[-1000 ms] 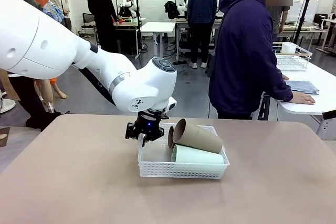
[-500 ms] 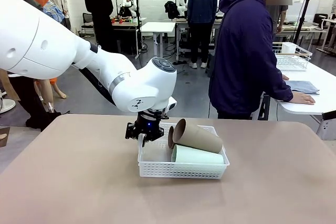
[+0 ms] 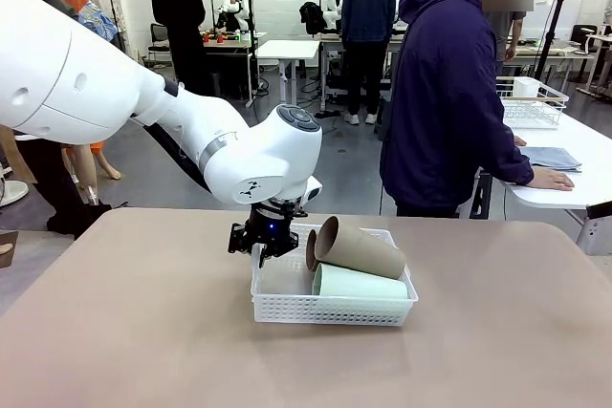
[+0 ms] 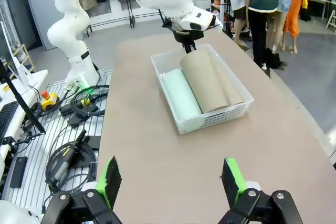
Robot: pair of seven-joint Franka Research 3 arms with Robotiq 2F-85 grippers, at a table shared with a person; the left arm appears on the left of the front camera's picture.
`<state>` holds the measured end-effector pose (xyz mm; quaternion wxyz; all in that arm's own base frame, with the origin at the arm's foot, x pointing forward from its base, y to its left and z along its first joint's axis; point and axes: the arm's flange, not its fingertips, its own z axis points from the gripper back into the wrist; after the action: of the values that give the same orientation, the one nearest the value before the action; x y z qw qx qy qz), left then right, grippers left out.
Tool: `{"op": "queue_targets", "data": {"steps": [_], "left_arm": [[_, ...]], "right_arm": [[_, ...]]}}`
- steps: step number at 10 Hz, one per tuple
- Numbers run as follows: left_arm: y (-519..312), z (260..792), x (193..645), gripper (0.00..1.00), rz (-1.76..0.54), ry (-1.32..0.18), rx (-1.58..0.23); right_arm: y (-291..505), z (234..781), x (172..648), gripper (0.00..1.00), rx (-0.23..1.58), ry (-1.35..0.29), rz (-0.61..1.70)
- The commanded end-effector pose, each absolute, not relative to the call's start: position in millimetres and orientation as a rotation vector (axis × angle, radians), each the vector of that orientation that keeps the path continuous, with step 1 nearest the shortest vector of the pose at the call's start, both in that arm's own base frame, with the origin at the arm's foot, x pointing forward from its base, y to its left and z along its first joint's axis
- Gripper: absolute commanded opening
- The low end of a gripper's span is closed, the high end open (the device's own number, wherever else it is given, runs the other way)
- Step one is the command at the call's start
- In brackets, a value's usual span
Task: Clean and organize the cups into the basket.
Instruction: Move the Organizing basket back to the left side of the table.
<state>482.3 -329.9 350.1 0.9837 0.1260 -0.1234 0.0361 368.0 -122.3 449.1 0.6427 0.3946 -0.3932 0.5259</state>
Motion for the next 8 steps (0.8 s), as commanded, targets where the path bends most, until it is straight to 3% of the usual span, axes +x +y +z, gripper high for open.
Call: {"op": "queue_targets", "data": {"steps": [1, 4, 5, 6, 8], "left_arm": [[-329.0, 349.8, 481.3, 0.00, 0.075, -0.248, 0.255], [-329.0, 349.8, 481.3, 0.00, 0.075, -0.248, 0.255], [-329.0, 349.8, 481.3, 0.00, 0.075, -0.248, 0.255], [-329.0, 349.8, 481.3, 0.00, 0.075, -0.248, 0.255], [-329.0, 349.8, 481.3, 0.00, 0.075, -0.248, 0.255]], "right_arm": [[-122.7, 449.4, 365.8, 1.00, 0.905, -0.888, 1.206], [-122.3, 449.1, 368.0, 1.00, 0.899, -0.896, 1.198], [-161.5, 446.3, 370.0, 1.00, 1.267, -0.767, 0.770], [-198.1, 446.1, 363.9, 1.00, 1.415, -0.659, 0.443], [-229.7, 437.5, 347.9, 1.00, 1.395, -0.337, 0.064]]}}
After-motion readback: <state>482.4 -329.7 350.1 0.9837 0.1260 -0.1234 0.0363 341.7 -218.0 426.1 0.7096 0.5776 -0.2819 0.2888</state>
